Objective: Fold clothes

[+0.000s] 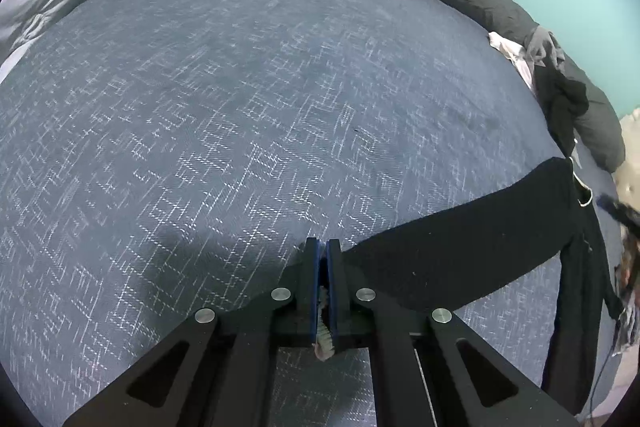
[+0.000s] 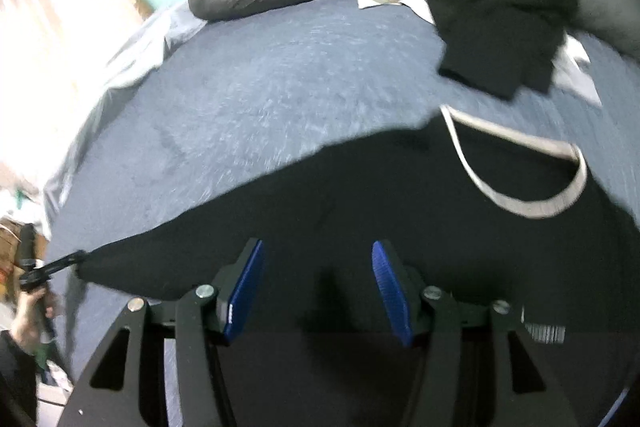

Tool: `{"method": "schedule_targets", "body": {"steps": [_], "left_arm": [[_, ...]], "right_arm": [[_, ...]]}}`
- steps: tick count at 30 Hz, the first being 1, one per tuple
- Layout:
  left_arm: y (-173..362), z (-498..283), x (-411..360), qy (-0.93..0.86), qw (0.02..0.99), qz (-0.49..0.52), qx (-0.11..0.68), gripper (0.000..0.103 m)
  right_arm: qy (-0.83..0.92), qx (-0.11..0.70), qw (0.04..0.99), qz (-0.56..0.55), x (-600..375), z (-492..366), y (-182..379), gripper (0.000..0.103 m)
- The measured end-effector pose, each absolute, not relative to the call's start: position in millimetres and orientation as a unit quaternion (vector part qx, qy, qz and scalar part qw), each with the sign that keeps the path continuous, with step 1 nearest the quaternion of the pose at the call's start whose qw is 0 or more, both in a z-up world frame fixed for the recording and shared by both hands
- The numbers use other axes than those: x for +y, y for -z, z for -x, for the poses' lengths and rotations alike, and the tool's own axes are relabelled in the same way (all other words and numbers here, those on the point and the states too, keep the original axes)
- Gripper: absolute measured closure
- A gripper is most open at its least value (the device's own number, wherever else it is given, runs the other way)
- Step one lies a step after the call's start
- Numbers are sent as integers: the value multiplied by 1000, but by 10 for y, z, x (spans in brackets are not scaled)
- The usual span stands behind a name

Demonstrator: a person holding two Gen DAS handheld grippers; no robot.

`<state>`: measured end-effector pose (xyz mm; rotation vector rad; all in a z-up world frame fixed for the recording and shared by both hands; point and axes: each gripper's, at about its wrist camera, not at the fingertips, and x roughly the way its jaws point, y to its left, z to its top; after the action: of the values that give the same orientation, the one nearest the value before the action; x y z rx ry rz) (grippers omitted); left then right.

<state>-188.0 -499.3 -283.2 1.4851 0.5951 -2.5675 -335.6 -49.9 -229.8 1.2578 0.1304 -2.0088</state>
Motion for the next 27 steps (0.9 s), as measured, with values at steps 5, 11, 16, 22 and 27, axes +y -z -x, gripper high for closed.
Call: {"method": "schedule_targets", "body": {"steps": [5,11,16,22,27], "left_arm": [[2858,1892,-4992,847,50,-492,192,99],[2900,1915,-4987,847,43,-494,191,99],[2944,1898,-4989,848,36,-495,186,99],[2914,1871,-4974,851,37,-491,181,99],[2816,1865,-4988,859,40,-478,180,99]], "right_arm": [[785,91,368,-490,-1055,3660,2429,46],[789,151,333,-494,-1495,3891,2698,51],[785,176,323,-499,-1649,3932,2877,77],[801,182,319,-474,-1645,3933,2899,96],[829,162,324,-425,-1626,3966,2619,97]]}}
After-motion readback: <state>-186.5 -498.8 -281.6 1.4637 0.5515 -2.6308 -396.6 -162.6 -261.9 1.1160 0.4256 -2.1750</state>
